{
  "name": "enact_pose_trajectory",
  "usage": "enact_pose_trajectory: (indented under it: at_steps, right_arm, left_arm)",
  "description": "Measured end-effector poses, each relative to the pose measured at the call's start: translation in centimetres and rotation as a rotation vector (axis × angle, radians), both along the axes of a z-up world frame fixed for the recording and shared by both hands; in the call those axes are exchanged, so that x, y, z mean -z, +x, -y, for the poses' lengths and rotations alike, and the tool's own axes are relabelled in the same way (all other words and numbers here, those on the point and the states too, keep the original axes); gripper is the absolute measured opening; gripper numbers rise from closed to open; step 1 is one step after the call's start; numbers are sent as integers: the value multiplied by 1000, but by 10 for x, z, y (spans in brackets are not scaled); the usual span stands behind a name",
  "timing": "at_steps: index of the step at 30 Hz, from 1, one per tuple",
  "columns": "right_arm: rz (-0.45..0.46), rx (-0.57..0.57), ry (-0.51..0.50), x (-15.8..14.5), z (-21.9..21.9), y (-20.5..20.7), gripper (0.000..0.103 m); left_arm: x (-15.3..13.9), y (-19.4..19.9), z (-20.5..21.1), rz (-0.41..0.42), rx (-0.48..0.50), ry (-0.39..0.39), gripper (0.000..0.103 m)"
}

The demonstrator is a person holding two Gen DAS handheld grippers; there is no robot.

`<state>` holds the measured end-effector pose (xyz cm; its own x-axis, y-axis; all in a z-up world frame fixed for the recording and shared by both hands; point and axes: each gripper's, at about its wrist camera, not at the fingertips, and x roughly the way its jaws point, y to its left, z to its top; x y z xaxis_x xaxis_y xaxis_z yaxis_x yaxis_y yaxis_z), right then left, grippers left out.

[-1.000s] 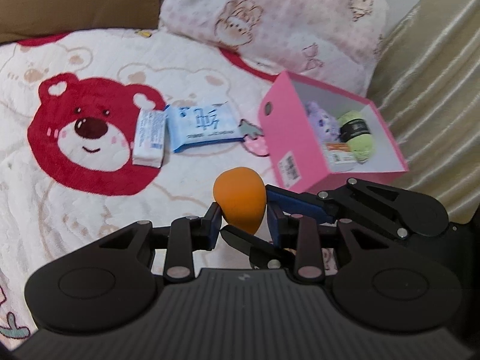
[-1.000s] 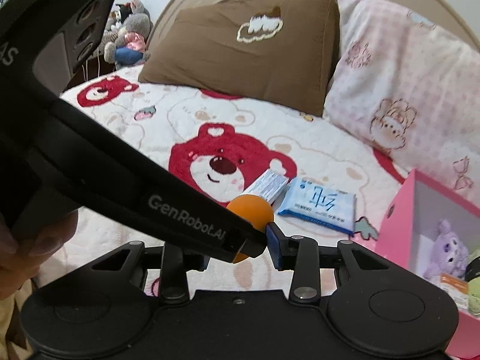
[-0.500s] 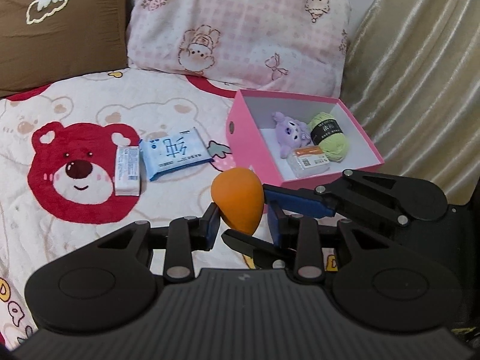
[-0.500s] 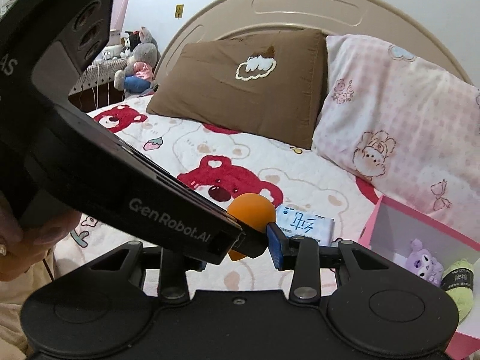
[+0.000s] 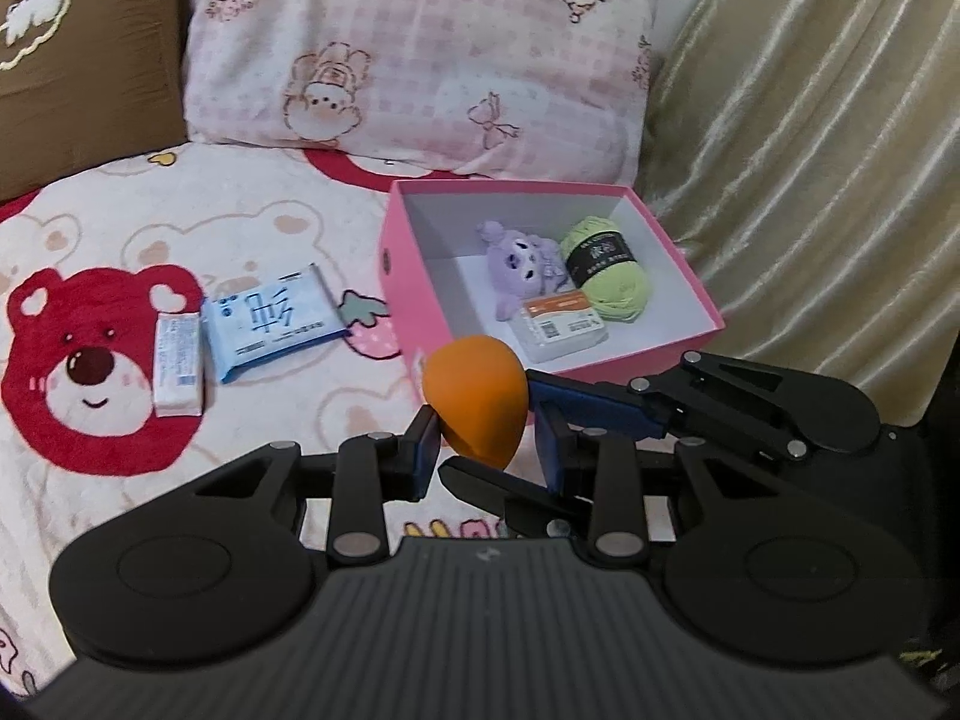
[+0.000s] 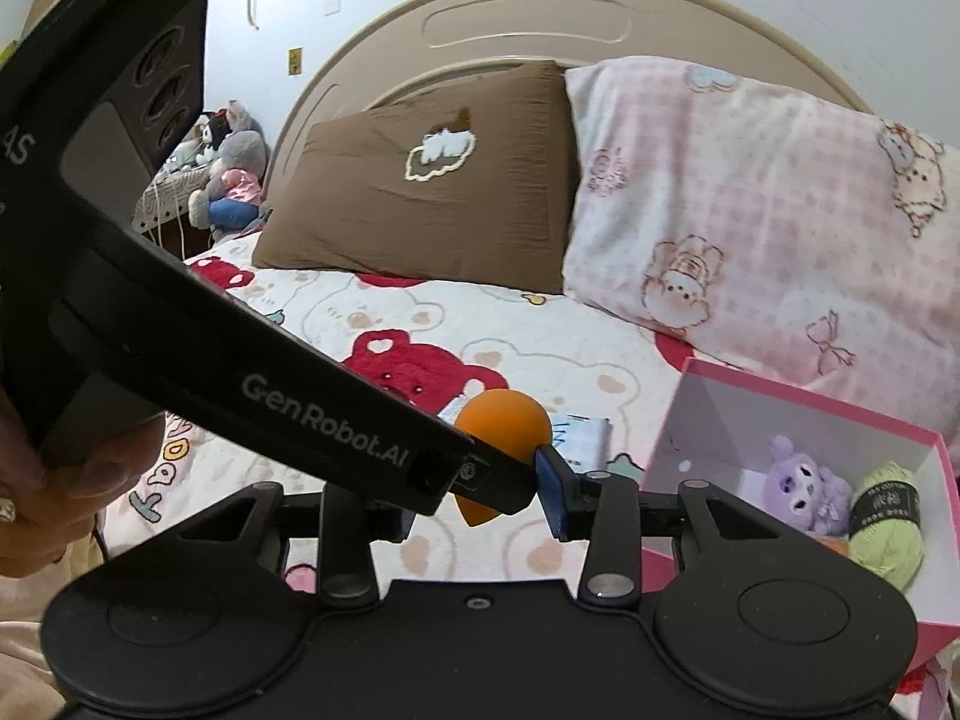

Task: Organize objects
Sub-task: 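Lift the orange sponge with the left gripper and carry it toward the pink box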

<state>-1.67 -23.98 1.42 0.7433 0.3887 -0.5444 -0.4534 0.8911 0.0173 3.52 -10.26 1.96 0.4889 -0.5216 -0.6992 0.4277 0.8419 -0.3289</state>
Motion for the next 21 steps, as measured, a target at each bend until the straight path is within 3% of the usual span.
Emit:
enact_pose_trajectory:
  at_steps: [8,21]
  right_arm:
    - [-28,1,12,-8,24,3,47]
    - [-13,33,-5,-26,57,8,47]
  left_arm:
    - [-6,6,17,-39,3,-26,31]
    - [-29,14,52,-21,27,-43,31]
